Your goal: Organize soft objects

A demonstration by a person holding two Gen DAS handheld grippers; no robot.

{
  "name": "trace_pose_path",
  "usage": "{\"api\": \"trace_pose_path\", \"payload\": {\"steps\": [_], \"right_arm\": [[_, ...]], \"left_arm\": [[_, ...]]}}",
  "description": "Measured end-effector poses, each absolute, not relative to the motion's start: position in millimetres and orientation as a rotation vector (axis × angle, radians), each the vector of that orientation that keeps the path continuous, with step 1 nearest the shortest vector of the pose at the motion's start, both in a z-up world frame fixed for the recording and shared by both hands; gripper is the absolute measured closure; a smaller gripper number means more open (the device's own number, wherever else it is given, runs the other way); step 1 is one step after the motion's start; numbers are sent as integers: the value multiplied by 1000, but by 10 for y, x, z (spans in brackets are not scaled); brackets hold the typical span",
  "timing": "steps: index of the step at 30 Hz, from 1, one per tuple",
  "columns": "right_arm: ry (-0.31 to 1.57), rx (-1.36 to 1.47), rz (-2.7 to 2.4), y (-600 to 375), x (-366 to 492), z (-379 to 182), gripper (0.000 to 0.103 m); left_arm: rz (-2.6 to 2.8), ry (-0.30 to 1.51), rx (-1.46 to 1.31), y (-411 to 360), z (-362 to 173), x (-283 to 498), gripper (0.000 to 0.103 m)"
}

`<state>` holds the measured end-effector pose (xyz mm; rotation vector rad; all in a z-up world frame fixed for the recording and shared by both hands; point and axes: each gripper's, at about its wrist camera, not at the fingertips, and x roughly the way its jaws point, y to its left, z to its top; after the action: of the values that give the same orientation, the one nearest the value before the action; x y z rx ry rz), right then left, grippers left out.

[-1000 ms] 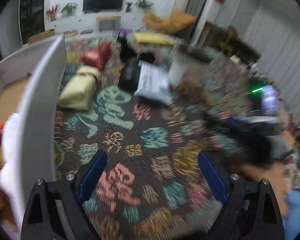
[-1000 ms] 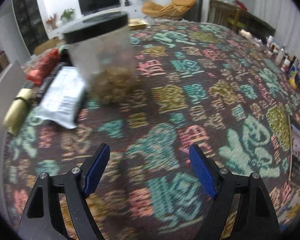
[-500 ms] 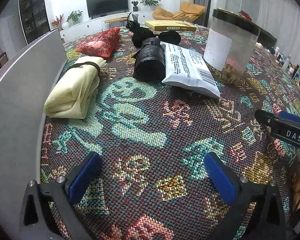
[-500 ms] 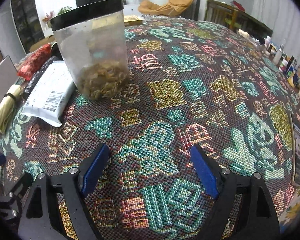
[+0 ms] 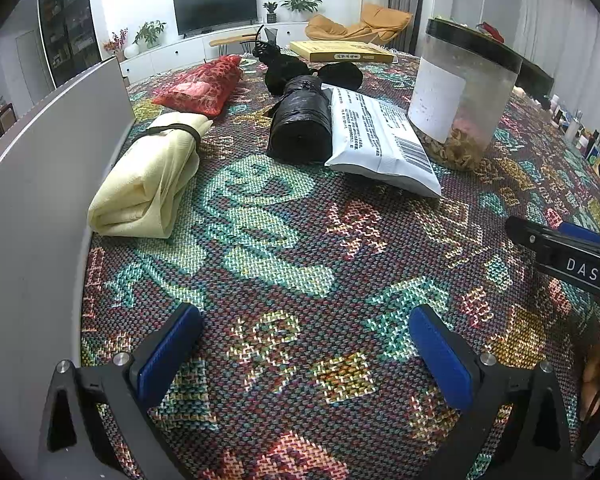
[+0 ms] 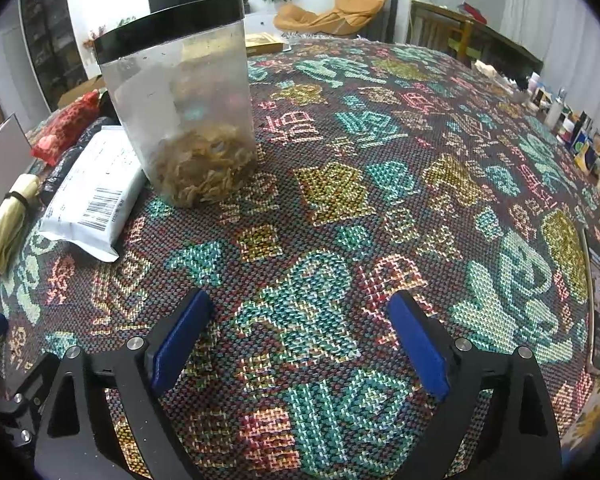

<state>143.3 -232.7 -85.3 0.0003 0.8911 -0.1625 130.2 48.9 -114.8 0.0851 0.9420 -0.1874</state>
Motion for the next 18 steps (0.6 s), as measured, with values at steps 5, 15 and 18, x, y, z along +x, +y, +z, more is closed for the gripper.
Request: {"api": "trace_pose_path", "payload": {"steps": [5, 15, 18], "right_arm": [[890, 1, -165, -2323, 1438, -855, 8], [890, 2, -165, -2322, 1440, -856, 8], [890, 2, -165, -2322, 1440, -856, 7]], "left_arm": [[-187, 942, 85, 484, -1149, 1305, 0], [-188, 942, 84, 487, -1148, 1303, 0], [-188, 942, 84, 488, -1149, 1303, 0]]}}
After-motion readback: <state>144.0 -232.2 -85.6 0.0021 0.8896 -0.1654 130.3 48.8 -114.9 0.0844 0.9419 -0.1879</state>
